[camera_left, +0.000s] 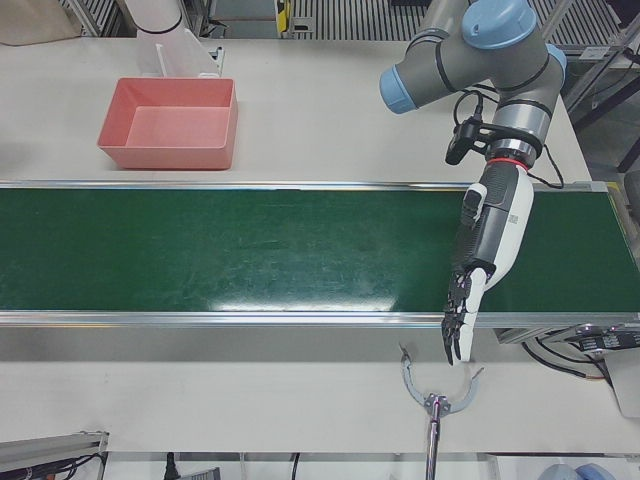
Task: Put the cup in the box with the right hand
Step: 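Close the right hand around the light blue cup, then lift the blue cup off the belt and carry it toward the pink tray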
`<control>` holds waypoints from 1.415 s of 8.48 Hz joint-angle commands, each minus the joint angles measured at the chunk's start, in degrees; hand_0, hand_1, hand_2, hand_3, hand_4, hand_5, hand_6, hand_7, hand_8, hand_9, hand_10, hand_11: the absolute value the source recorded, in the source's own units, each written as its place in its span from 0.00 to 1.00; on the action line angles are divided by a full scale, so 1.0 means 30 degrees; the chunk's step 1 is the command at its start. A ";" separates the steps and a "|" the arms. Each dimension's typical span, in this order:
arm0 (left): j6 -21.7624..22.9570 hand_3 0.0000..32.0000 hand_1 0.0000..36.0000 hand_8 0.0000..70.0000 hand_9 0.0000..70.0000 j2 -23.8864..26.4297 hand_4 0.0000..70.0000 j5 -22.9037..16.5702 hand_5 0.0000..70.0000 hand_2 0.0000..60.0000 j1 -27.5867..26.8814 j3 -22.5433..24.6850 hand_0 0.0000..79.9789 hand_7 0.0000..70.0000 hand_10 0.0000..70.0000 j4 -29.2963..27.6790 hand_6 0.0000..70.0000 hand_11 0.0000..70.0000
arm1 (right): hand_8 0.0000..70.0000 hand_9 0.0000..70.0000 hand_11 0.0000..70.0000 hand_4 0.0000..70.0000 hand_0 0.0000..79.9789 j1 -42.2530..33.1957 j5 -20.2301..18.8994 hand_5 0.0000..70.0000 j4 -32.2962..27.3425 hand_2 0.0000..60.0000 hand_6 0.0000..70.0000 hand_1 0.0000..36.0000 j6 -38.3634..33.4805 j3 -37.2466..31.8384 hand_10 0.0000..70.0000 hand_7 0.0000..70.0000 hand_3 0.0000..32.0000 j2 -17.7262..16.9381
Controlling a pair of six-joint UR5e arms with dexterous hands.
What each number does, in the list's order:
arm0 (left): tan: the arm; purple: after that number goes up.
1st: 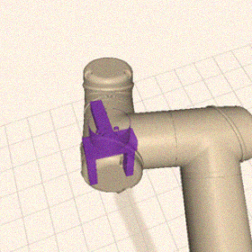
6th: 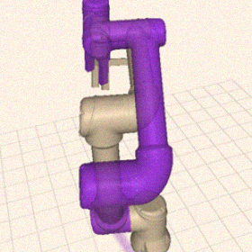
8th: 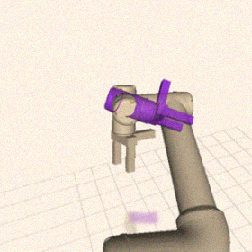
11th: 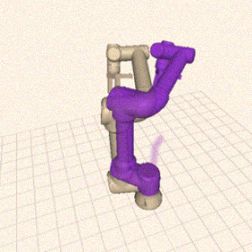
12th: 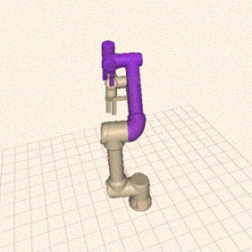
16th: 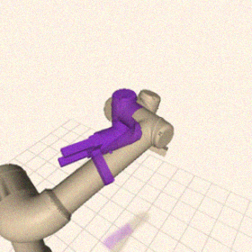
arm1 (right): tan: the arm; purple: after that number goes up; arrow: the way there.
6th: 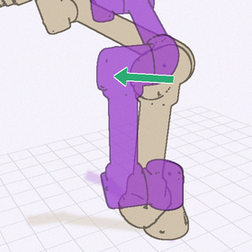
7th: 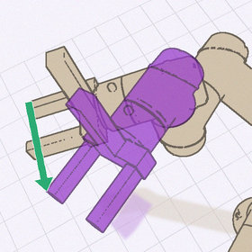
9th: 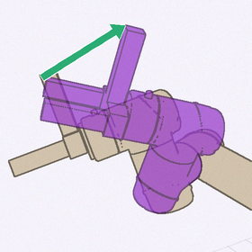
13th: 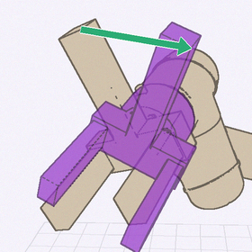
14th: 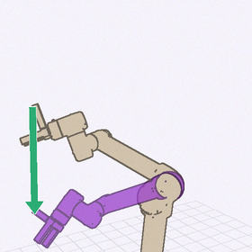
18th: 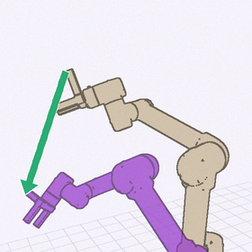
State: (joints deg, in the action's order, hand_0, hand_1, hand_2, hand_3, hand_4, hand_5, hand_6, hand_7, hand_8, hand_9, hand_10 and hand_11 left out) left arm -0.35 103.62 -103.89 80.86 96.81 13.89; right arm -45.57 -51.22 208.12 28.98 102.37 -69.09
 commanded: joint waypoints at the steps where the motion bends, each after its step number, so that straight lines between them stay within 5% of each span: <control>1: 0.0000 0.00 0.00 0.00 0.00 -0.0001 0.00 0.0029 0.00 0.00 0.0000 0.0016 0.00 0.00 0.00 0.0000 0.00 0.00 | 0.45 0.79 0.29 0.73 0.63 -0.0161 -0.0240 0.08 0.0090 0.16 0.39 0.41 0.0009 0.0006 0.20 1.00 0.00 -0.0028; 2: 0.0000 0.00 0.00 0.00 0.00 -0.0001 0.00 0.0000 0.00 0.00 0.0000 0.0017 0.00 0.00 0.00 0.0000 0.00 0.00 | 0.49 0.84 0.36 0.77 0.69 -0.0393 -0.0532 0.11 0.0091 0.21 0.41 0.56 0.0067 0.0035 0.24 1.00 0.00 0.0001; 4: 0.0000 0.00 0.00 0.00 0.00 -0.0001 0.00 0.0000 0.00 0.00 0.0000 0.0017 0.00 0.00 0.00 0.0000 0.00 0.00 | 0.57 0.93 0.49 0.57 0.68 -0.0804 -0.0535 0.13 0.0149 0.24 0.46 0.58 0.0126 0.1257 0.33 1.00 0.00 -0.0115; 6: 0.0000 0.00 0.00 0.00 0.00 -0.0001 0.00 0.0000 0.00 0.00 0.0000 0.0017 0.00 0.00 0.00 0.0000 0.00 0.00 | 0.57 0.93 0.51 0.46 0.68 -0.0923 -0.0535 0.14 0.1431 0.24 0.44 0.58 0.0796 0.3858 0.34 1.00 0.00 -0.0203; 8: 0.0000 0.00 0.00 0.00 0.00 -0.0001 0.00 0.0000 0.00 0.00 0.0000 -0.0012 0.00 0.00 0.00 0.0000 0.00 0.00 | 0.57 0.92 0.53 0.44 0.67 -0.0807 -0.0883 0.14 0.1673 0.25 0.45 0.57 0.1995 0.6469 0.35 1.00 0.00 -0.0146; 10: -0.0029 0.00 0.00 0.00 0.00 -0.0001 0.00 0.0000 0.00 0.00 0.0000 -0.0013 0.00 0.00 0.00 -0.0029 0.00 0.00 | 0.56 0.91 0.54 0.45 0.66 -0.0341 -0.2728 0.14 0.1673 0.27 0.45 0.55 0.3136 0.8109 0.36 1.00 0.00 -0.0056; 12: 0.0000 0.00 0.00 0.00 0.00 -0.0001 0.00 0.0000 0.00 0.00 0.0000 -0.0012 0.00 0.00 0.00 -0.0029 0.00 0.00 | 0.56 0.91 0.55 0.50 0.65 0.2081 -0.2703 0.13 0.1644 0.33 0.48 0.56 0.5390 1.0194 0.37 1.00 0.00 0.0059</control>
State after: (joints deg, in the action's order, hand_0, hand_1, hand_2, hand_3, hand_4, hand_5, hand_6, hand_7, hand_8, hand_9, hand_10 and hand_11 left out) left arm -0.41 103.62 -103.86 80.86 96.80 13.81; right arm -45.85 -58.39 213.09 38.74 126.58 -69.29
